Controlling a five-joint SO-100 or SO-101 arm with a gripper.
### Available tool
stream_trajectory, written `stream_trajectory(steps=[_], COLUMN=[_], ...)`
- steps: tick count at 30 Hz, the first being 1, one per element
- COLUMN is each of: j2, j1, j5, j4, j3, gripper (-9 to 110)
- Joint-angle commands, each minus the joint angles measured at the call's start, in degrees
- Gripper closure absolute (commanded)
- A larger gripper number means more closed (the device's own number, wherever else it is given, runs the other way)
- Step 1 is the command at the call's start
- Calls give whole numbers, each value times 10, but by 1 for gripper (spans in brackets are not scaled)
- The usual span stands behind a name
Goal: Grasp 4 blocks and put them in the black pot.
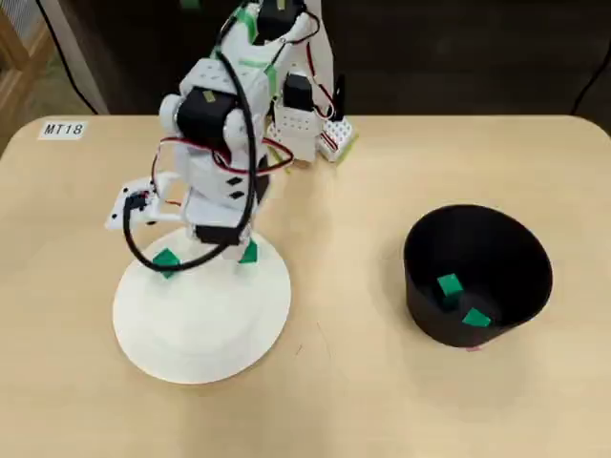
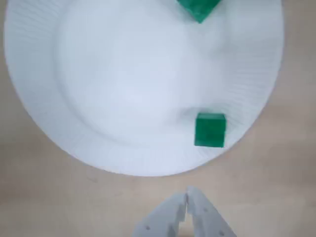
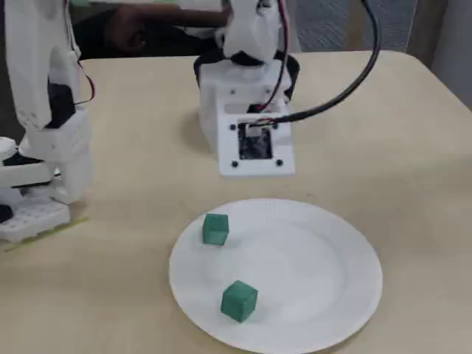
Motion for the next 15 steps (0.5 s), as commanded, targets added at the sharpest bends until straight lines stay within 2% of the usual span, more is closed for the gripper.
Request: stream_trajectory(steps=[1, 8, 13, 15], j2=[69, 210, 302, 315], j1=[11, 30, 27, 29], j5=[-37, -47, -40, -35], j4=[-11, -99, -171, -188], j3=[66, 270, 372, 398], gripper=[104, 104, 84, 81])
